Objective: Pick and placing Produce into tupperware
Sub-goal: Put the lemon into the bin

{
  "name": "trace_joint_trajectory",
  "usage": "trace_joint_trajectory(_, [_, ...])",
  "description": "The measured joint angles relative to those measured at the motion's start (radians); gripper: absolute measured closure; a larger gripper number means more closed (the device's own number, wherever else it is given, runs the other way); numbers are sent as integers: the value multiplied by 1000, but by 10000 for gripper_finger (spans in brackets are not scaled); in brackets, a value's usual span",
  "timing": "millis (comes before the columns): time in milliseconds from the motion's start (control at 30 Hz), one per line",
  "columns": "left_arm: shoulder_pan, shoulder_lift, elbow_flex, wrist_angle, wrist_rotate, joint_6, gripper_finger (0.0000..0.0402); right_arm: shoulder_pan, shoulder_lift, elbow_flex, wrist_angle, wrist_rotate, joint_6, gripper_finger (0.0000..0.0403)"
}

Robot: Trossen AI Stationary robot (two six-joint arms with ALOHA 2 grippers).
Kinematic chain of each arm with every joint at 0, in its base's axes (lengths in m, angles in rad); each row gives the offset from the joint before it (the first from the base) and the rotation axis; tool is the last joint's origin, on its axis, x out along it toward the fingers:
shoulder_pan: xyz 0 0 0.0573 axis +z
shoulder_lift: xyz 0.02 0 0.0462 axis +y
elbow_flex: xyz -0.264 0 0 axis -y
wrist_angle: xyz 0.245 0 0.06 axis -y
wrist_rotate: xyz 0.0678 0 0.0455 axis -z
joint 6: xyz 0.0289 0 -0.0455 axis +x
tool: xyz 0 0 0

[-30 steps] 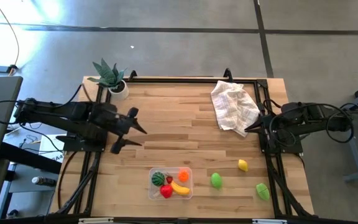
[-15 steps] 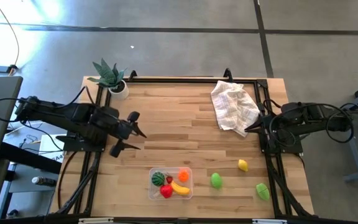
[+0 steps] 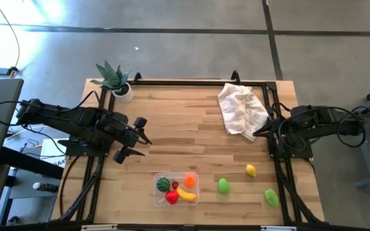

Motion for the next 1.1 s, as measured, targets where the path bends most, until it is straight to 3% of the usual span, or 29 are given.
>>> trace_joint_trajectory(267, [0, -1, -1, -11, -30, 2, 170, 0, 0, 0, 0, 0, 0, 386])
trace_joint_trajectory(533, [0, -1, -1, -132, -30, 1, 174, 0, 0, 0, 0, 0, 0, 386])
trace_joint_trajectory(900, [0, -1, -1, -134, -30, 62, 275, 0, 0, 0, 0, 0, 0, 386])
trace_joint_trajectory(1100, [0, -1, -1, -134, -30, 62, 302, 0, 0, 0, 0, 0, 0, 386])
